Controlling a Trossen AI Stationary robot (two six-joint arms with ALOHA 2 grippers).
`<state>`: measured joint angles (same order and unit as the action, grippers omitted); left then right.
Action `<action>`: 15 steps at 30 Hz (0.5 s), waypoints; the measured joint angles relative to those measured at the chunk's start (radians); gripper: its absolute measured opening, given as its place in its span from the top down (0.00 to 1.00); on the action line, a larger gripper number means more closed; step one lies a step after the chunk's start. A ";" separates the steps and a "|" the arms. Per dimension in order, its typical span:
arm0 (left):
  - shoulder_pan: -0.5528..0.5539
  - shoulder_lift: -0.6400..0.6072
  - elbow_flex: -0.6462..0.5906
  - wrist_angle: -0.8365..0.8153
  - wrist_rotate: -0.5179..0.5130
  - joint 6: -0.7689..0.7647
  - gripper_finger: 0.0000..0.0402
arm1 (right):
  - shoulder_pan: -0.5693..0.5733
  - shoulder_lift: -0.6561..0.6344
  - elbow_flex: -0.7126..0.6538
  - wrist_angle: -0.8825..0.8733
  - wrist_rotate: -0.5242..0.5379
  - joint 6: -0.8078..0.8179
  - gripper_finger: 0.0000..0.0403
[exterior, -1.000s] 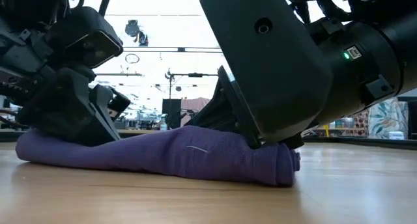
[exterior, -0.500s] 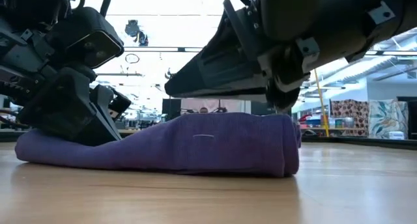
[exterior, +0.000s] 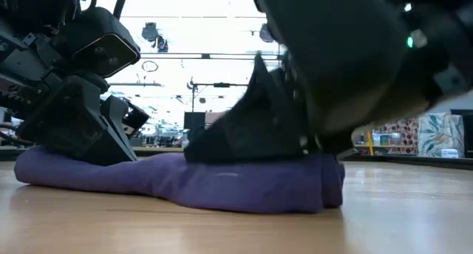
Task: Roll towel
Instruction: Roll the purple towel
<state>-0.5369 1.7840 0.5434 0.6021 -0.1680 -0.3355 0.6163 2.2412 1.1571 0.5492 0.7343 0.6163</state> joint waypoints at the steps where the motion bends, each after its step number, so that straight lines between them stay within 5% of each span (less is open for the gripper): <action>1: 0.000 0.000 0.000 0.000 0.000 0.000 0.97 | 0.000 0.009 0.001 0.000 0.000 0.012 0.97; 15: 0.000 -0.183 -0.001 0.001 0.005 0.010 0.87 | -0.001 0.029 0.002 0.014 0.007 0.029 0.97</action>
<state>-0.5373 1.6006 0.5423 0.6034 -0.1632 -0.3253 0.6151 2.2704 1.1593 0.5630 0.7408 0.6449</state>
